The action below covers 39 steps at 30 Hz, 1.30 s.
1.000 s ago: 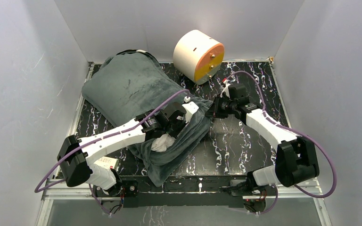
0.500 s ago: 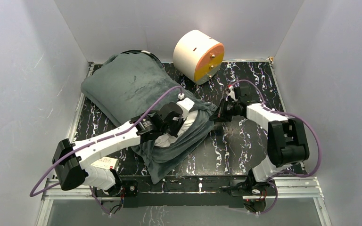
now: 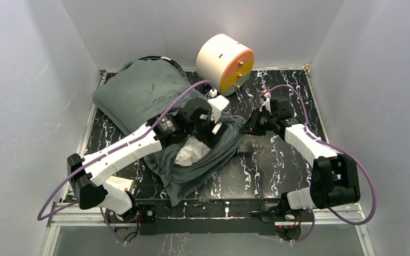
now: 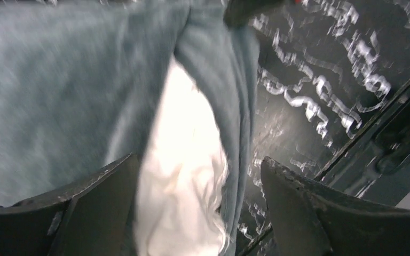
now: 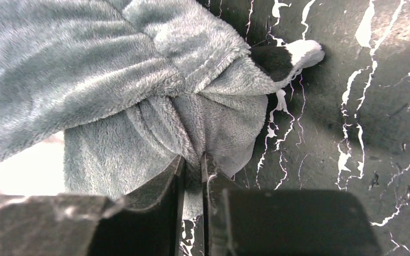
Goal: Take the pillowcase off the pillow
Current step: Remove the pillow from the pillowcase.
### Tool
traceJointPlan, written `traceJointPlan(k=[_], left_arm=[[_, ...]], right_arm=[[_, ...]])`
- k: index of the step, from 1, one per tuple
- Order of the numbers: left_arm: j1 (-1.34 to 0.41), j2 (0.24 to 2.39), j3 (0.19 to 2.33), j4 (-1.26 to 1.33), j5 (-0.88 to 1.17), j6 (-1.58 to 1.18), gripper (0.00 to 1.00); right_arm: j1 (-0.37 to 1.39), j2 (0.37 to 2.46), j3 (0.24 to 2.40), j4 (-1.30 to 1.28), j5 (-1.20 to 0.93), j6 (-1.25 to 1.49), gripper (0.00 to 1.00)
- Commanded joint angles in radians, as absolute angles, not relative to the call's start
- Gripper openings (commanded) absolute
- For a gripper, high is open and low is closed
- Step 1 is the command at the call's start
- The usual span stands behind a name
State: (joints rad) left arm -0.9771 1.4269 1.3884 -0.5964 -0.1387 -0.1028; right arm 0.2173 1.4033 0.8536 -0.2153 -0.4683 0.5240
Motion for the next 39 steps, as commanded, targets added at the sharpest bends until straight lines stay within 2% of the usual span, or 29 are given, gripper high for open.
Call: traceJointPlan(k=[1, 6, 8, 11, 17, 21, 27, 29, 31, 33, 37, 39], left_arm=[[-0.968, 1.493, 1.598, -0.673, -0.149, -0.051, 0.87], [-0.963, 1.633, 1.682, -0.836, -0.353, -0.005, 0.90], [-0.959, 1.640, 1.622, -0.852, -0.399, -0.012, 0.90], [-0.927, 1.563, 1.488, -0.810, -0.377, -0.035, 0.91], [-0.853, 1.433, 1.377, -0.734, -0.320, -0.080, 0.81], [-0.848, 1.419, 1.382, -0.723, -0.271, -0.081, 0.62], [-0.847, 1.408, 1.375, -0.752, -0.321, -0.097, 0.53], [-0.847, 1.394, 1.366, -0.766, -0.369, -0.101, 0.52], [-0.847, 1.376, 1.347, -0.773, -0.444, -0.106, 0.58], [-0.839, 1.365, 1.331, -0.774, -0.511, -0.099, 0.56], [-0.807, 1.372, 1.330, -0.819, -0.628, -0.094, 0.38], [-0.769, 1.359, 1.326, -0.811, -0.658, -0.081, 0.34]], right_arm=[[0.218, 1.329, 0.855, -0.234, -0.394, 0.522, 0.28], [0.261, 1.250, 0.852, -0.292, -0.345, 0.568, 0.43], [0.294, 1.193, 0.830, -0.302, -0.299, 0.614, 0.54], [0.364, 1.086, 0.765, -0.268, -0.253, 0.709, 0.60], [0.596, 1.023, 0.703, -0.157, -0.140, 0.916, 0.64], [0.759, 1.082, 0.730, -0.115, -0.013, 1.044, 0.64], [0.942, 1.145, 0.736, -0.064, 0.190, 1.184, 0.65], [0.963, 1.168, 0.732, -0.074, 0.209, 1.241, 0.59], [0.984, 1.182, 0.711, -0.029, 0.201, 1.262, 0.51], [1.011, 1.186, 0.704, -0.053, 0.239, 1.271, 0.24], [1.016, 1.117, 0.663, -0.221, 0.438, 1.298, 0.10], [1.005, 1.041, 0.619, -0.308, 0.554, 1.334, 0.02]])
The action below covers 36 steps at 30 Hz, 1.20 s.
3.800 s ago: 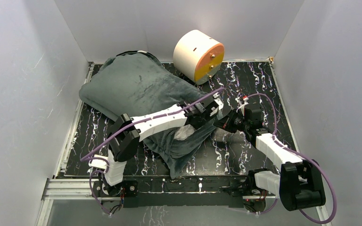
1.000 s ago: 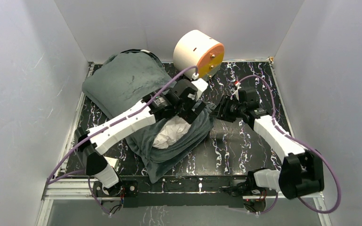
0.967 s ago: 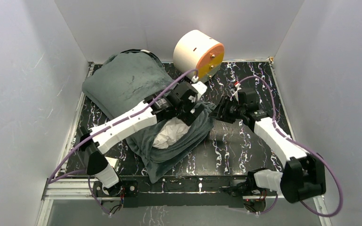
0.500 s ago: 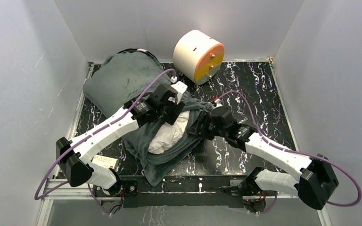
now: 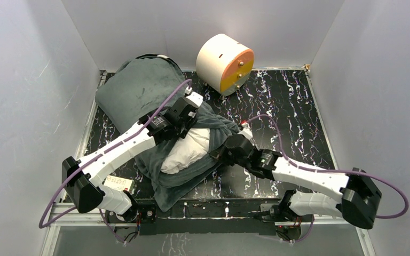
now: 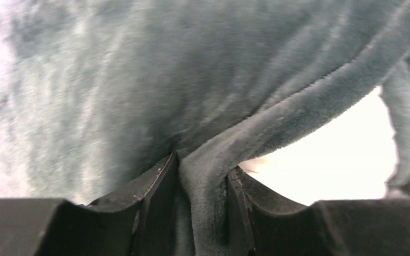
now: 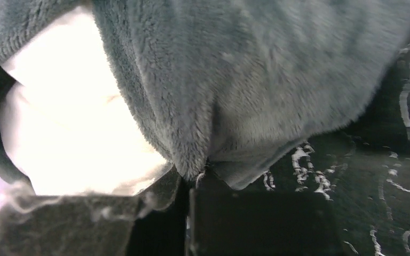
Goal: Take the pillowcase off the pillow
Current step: Remove the pillow from the pillowcase.
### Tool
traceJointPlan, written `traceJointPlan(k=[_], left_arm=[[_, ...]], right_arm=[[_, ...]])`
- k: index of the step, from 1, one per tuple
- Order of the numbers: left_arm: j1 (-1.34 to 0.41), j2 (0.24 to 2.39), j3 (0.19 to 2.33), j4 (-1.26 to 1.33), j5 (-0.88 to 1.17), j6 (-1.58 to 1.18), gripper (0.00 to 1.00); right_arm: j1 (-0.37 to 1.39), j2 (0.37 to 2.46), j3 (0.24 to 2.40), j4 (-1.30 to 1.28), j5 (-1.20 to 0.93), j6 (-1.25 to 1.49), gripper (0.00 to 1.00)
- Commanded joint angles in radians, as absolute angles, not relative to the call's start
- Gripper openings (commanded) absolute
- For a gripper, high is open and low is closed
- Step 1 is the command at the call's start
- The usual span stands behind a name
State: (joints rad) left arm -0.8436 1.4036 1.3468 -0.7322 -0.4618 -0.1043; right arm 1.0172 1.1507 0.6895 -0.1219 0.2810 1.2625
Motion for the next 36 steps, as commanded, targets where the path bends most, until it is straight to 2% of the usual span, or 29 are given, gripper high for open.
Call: traceJointPlan(k=[1, 3, 6, 11, 15, 20, 24, 27, 30, 32, 36], left_arm=[[-0.746, 1.349, 1.325, -0.795, -0.667, -0.071, 0.34], [-0.698, 1.330, 1.327, -0.757, -0.666, -0.052, 0.33], [-0.610, 1.321, 1.307, -0.682, -0.613, -0.007, 0.26], [-0.468, 1.390, 1.275, -0.631, -0.591, 0.012, 0.00], [-0.416, 1.426, 1.289, -0.650, -0.507, -0.088, 0.00], [-0.414, 1.397, 1.207, -0.608, -0.145, -0.079, 0.00], [-0.414, 1.373, 1.164, -0.557, 0.023, -0.148, 0.00], [-0.414, 1.381, 1.153, -0.538, 0.030, -0.179, 0.00], [-0.414, 1.399, 1.159, -0.535, 0.014, -0.190, 0.00], [-0.415, 1.410, 1.164, -0.530, 0.014, -0.195, 0.00], [-0.415, 1.422, 1.181, -0.526, 0.014, -0.197, 0.00]], right_arm=[[0.994, 1.002, 0.594, -0.333, 0.596, 1.321, 0.00], [0.946, 0.922, 0.561, -0.371, 0.640, 1.270, 0.00], [0.819, 0.854, 0.539, -0.397, 0.584, 1.153, 0.00], [0.579, 0.878, 0.507, -0.380, 0.432, 0.976, 0.00], [0.408, 0.990, 0.512, -0.307, 0.265, 0.861, 0.00], [0.357, 1.134, 0.667, -0.354, -0.003, 0.733, 0.00], [0.357, 1.014, 0.698, -0.342, -0.192, 0.730, 0.30], [0.361, 0.923, 0.684, -0.334, -0.271, 0.791, 0.51], [0.411, 0.897, 0.665, -0.329, -0.343, 0.871, 0.55], [0.506, 0.887, 0.647, -0.296, -0.322, 0.933, 0.56], [0.756, 0.892, 0.611, -0.214, -0.102, 1.092, 0.57]])
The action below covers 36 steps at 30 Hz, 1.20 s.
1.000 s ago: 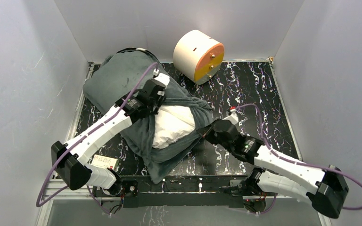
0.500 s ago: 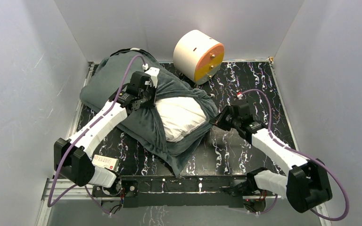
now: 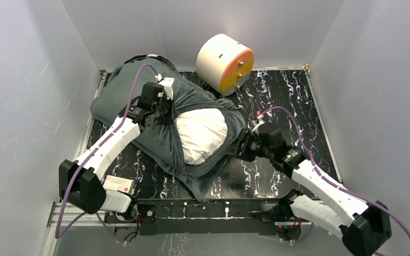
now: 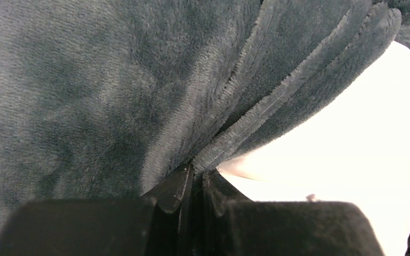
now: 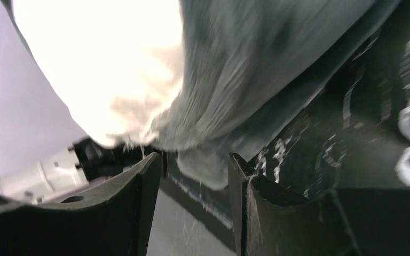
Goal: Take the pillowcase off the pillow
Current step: Remove the pillow from the pillowcase.
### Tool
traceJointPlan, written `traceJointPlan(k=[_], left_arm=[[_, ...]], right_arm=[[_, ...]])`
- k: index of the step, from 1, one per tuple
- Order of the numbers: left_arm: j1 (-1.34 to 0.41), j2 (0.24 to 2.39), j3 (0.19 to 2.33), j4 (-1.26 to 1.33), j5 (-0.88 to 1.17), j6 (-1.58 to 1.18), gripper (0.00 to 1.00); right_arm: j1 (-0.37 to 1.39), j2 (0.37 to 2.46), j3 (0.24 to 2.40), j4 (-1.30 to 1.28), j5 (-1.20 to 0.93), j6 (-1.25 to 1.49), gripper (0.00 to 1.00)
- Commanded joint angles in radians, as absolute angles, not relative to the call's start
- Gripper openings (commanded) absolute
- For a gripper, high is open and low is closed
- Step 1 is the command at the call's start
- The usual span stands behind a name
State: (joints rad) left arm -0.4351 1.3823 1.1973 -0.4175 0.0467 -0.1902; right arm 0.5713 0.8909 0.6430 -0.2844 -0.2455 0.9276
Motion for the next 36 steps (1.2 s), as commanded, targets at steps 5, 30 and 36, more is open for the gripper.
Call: traceJointPlan(k=[5, 30, 36], left_arm=[[-0.415, 1.419, 1.191, -0.535, 0.019, -0.178, 0.05], [-0.424, 1.110, 1.155, -0.785, 0.214, -0.339, 0.84], [-0.443, 1.082, 1.073, -0.800, 0.259, -0.361, 0.88]], right_arm=[[0.911, 0.945, 0.549, -0.040, 0.123, 1.259, 0.58], [0.923, 1.130, 0.547, 0.067, 0.192, 1.284, 0.18], [0.923, 1.176, 0.573, 0.086, 0.145, 1.275, 0.23]])
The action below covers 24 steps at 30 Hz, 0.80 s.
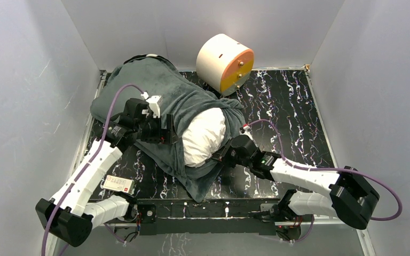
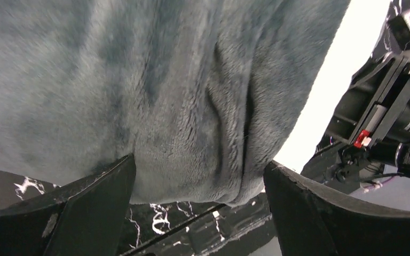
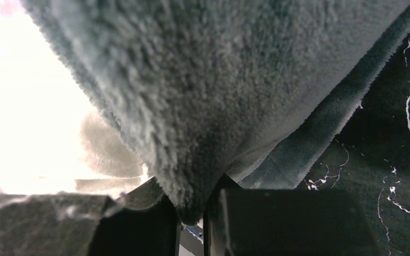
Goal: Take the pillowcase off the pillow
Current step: Remove the pillow from the pillowcase.
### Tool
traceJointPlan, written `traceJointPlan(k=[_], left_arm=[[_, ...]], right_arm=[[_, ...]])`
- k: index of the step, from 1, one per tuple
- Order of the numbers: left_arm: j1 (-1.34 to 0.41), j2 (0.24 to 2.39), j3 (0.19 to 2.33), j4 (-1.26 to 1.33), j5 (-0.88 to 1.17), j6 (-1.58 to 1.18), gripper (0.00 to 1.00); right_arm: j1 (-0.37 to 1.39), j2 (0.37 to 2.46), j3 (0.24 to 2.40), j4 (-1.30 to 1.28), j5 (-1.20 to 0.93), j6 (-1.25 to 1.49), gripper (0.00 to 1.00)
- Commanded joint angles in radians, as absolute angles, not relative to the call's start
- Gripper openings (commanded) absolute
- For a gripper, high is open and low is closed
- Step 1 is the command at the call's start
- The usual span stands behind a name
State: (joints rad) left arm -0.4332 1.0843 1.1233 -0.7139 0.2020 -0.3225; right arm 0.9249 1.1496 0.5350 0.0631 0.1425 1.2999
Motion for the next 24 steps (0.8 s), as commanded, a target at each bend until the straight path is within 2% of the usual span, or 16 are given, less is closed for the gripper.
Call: traceJointPlan(k=[1, 8, 9, 11, 12, 14, 16, 18, 19, 21, 24], left_arm=[[-0.461, 1.083, 1.066, -0.784, 0.266, -0.378, 0.87], [-0.654, 1.140, 1.067, -0.732, 0.142, -0.443, 0.80], [-0.677, 1.150, 1.074, -0.732, 0.113, -0.443, 0.74], [-0.697, 1.154, 1.084, -0.743, 0.024, -0.448, 0.57], [-0.698, 1.149, 1.090, -0.760, -0.087, -0.454, 0.49], [-0.698, 1.136, 1.108, -0.803, -0.234, -0.459, 0.39], [-0.698, 1.124, 1.131, -0.852, -0.374, -0.460, 0.25], [-0.697, 1.127, 1.150, -0.921, -0.521, -0.473, 0.07], [-0.695, 1.134, 1.156, -0.951, -0.591, -0.487, 0.03], [-0.674, 1.147, 1.158, -0.968, -0.656, -0.487, 0.00], [-0.585, 1.154, 1.151, -0.954, -0.658, -0.464, 0.00]], right_arm=[[0.923, 1.179, 0.574, 0.086, 0.142, 1.276, 0.23], [0.923, 1.174, 0.573, 0.081, 0.146, 1.281, 0.23], [0.922, 1.173, 0.572, 0.077, 0.149, 1.281, 0.23], [0.923, 1.168, 0.570, 0.063, 0.152, 1.278, 0.23], [0.922, 1.164, 0.569, 0.052, 0.158, 1.277, 0.22], [0.922, 1.156, 0.569, 0.010, 0.184, 1.267, 0.18], [0.907, 1.153, 0.570, -0.077, 0.211, 1.246, 0.12], [0.849, 1.160, 0.537, -0.120, 0.177, 1.210, 0.01], [0.813, 1.161, 0.509, -0.137, 0.151, 1.203, 0.00], [0.758, 1.141, 0.423, -0.139, 0.109, 1.187, 0.00], [0.711, 1.085, 0.312, -0.134, 0.106, 1.200, 0.00]])
